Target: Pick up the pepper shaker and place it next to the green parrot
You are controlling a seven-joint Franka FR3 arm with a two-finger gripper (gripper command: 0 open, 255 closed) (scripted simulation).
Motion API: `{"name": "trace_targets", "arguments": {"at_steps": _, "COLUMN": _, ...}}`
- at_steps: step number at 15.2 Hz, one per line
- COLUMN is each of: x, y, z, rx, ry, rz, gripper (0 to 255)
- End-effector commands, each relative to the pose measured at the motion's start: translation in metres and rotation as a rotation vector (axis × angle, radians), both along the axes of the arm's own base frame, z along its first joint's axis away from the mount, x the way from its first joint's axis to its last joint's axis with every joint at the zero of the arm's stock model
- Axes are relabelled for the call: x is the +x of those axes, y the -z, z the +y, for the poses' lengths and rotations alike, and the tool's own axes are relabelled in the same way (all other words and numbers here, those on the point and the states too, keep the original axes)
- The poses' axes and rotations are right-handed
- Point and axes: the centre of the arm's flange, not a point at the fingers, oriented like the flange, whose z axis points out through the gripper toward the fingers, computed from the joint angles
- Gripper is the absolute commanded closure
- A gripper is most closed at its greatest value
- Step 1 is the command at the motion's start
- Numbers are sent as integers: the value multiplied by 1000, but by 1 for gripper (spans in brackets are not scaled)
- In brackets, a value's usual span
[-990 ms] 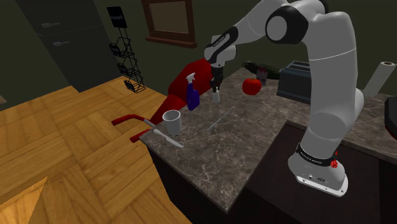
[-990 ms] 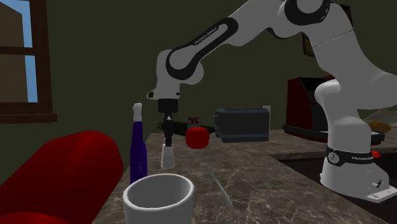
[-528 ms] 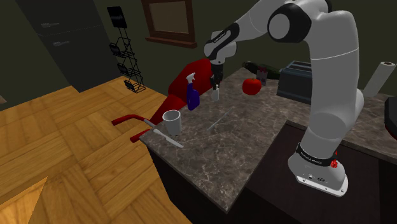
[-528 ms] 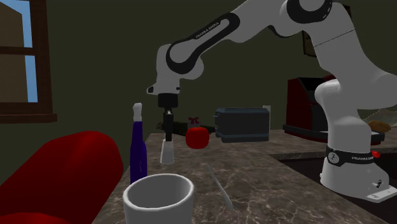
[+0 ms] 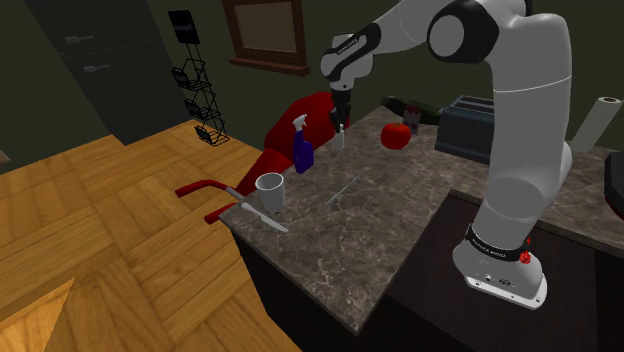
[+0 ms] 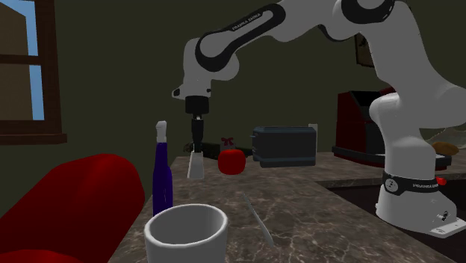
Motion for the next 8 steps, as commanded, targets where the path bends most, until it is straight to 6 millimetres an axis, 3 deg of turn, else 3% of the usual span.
{"name": "trace_targets", "arguments": {"at_steps": 1, "x": 0, "y": -10, "z": 0, "rx": 0, "ry": 0, "rz": 0, "gripper": 255}}
{"name": "trace_targets", "arguments": {"at_steps": 8, "x": 0, "y": -47, "z": 0, "rx": 0, "ry": 0, "rz": 0, "gripper": 255}}
